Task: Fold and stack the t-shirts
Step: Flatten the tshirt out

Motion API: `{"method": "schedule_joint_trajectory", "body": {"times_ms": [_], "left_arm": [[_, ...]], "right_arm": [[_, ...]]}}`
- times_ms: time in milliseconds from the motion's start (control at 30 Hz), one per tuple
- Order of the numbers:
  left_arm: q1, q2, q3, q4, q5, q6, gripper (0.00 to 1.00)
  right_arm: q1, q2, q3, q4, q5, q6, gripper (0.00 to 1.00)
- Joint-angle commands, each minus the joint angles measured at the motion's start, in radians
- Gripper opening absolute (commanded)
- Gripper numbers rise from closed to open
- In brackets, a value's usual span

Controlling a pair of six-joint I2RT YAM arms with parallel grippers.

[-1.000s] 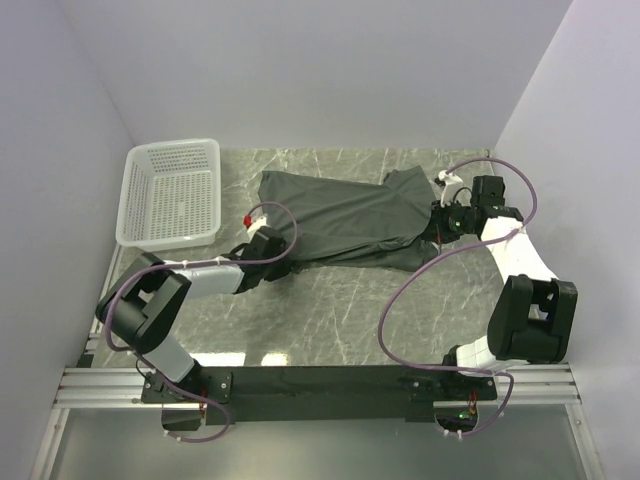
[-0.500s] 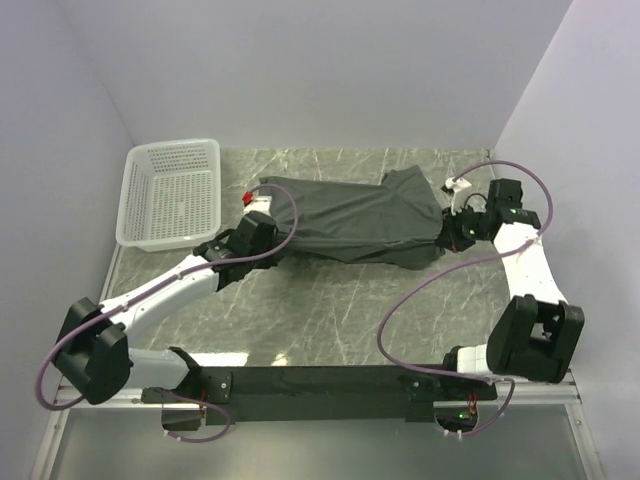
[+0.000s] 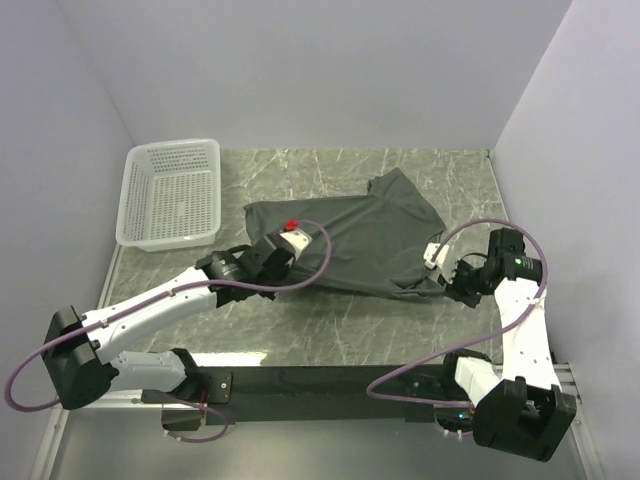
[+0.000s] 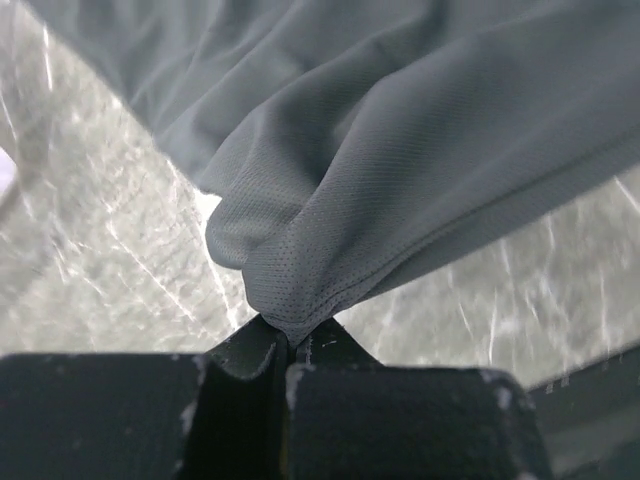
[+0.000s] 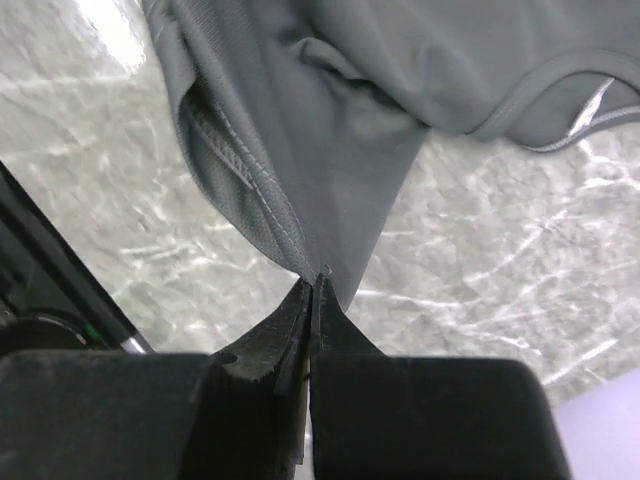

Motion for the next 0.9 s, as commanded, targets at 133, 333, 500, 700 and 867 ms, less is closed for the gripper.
{"method": "schedule_joint_trajectory", "body": {"times_ms": [133, 333, 500, 700, 867], "left_arm": [[-0.087, 0.015, 0.061, -0.117, -0.279, 0.11, 0.0], [-0.086, -0.026, 0.058, -0.048, -0.327, 0.125, 0.01], [-0.086, -0.031, 0.051, -0.042, -0.338, 0.13, 0.0], [-0.086, -0.059, 0.02, -0.028, -0.338, 0.147, 0.0], [-0.087, -0.086, 0.009, -0.024, -0.35, 0.158, 0.0]], "right_arm": [[-0.025, -0.003, 0.107, 0.161, -0.087, 0.141, 0.0], [0.013, 0.095, 0.352, 0.234, -0.222, 0.272, 0.0], [0.196, 0.122, 0.393, 0.196, -0.147, 0.25, 0.0], [0.213, 0.056, 0.379, 0.258, -0.133, 0.271, 0.0], [0.211, 0.046, 0.526, 0.069, -0.168, 0.131, 0.0]]}}
